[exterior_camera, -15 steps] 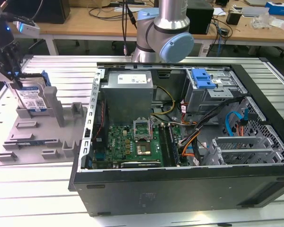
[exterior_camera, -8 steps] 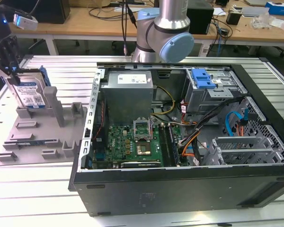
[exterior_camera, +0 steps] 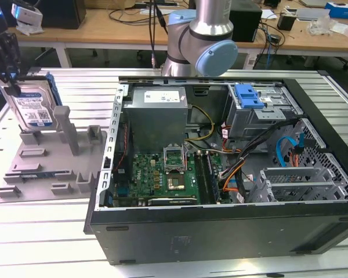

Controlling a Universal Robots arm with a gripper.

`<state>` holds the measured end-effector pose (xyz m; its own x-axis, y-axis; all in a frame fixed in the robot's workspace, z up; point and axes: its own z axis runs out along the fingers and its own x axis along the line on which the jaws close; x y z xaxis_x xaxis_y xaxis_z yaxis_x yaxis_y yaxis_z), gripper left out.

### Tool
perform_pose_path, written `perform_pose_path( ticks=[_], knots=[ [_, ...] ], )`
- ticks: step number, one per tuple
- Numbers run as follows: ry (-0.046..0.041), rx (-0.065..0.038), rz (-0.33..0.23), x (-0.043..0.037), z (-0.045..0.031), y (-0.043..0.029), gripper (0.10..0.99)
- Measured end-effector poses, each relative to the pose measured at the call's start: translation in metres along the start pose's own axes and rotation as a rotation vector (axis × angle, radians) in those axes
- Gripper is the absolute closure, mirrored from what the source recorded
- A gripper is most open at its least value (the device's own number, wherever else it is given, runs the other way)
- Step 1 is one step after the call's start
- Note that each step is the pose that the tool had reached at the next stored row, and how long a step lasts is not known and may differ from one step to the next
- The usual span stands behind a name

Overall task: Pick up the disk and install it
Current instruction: 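Pick up the disk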

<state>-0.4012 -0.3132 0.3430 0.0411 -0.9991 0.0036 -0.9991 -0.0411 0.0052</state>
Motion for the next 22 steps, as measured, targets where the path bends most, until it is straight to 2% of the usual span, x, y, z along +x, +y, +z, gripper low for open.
perform_pose_path(
  ticks=[5,11,20,22],
  knots=[
    [0.0001,0.002,0.0,0.0,-0.0154,0.0001,0.714],
    [0.0003,0.007,0.0,0.0001,-0.0407,0.0002,0.714],
    [0.0005,0.01,0.0,0.0002,-0.0645,0.0,0.714],
    [0.0005,0.011,0.0,0.0002,-0.0731,-0.0001,0.714]
  ],
)
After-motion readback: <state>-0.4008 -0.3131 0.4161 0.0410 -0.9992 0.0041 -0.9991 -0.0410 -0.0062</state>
